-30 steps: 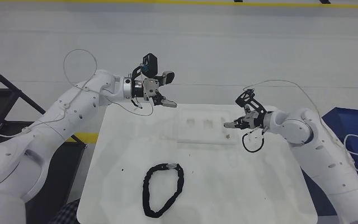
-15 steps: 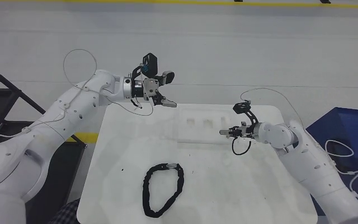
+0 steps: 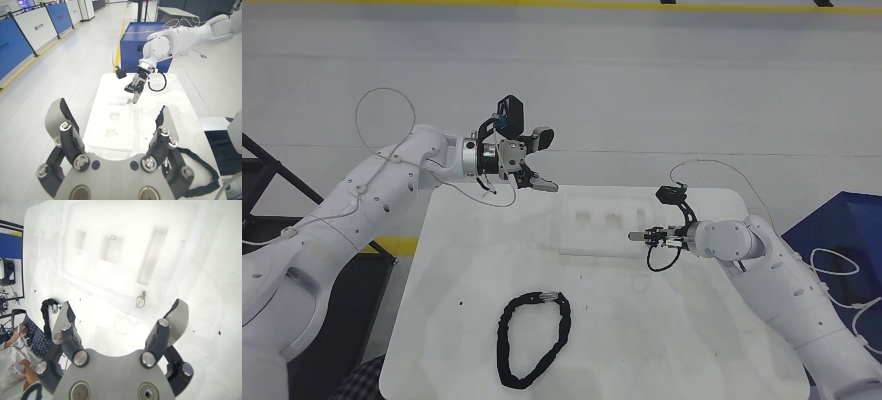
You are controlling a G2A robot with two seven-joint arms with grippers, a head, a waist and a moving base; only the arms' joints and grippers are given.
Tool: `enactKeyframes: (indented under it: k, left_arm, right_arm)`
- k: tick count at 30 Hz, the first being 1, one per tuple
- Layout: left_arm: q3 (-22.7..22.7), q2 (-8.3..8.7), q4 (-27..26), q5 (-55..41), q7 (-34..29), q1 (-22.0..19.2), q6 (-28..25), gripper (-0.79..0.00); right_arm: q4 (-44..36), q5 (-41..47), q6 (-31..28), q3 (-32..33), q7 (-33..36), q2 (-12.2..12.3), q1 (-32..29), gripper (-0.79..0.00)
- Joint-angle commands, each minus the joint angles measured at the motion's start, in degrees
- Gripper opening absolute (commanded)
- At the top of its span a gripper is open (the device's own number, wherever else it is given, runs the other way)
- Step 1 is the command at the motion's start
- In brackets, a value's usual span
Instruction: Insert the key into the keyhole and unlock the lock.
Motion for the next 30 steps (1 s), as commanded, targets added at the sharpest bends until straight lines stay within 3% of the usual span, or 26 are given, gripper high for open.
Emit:
enactKeyframes:
  k: [1, 10, 19, 27, 30]
  left_arm:
    - [0.0, 0.0, 0.0, 0.0, 0.0, 0.0, 0.0, 0.0]
    - [0.0, 0.0, 0.0, 0.0, 0.0, 0.0, 0.0, 0.0]
    - [0.0, 0.0, 0.0, 0.0, 0.0, 0.0, 0.0, 0.0]
    - [0.0, 0.0, 0.0, 0.0, 0.0, 0.0, 0.0, 0.0]
    - [0.0, 0.0, 0.0, 0.0, 0.0, 0.0, 0.0, 0.0]
  right_arm:
    - [0.0, -0.01, 0.02, 0.0, 0.0, 0.0, 0.0, 0.0]
    - [0.04, -0.41, 0.71, 0.06, -0.68, 0.01, -0.39, 0.0]
    - [-4.04, -5.9, 11.32, -1.86, 3.32, -0.61, 0.49, 0.0]
    - [-4.22, -9.25, 16.54, -5.03, 4.39, -2.05, 1.74, 0.0]
    - [-3.54, -9.65, 17.03, -5.67, 4.01, -2.54, 1.99, -0.16]
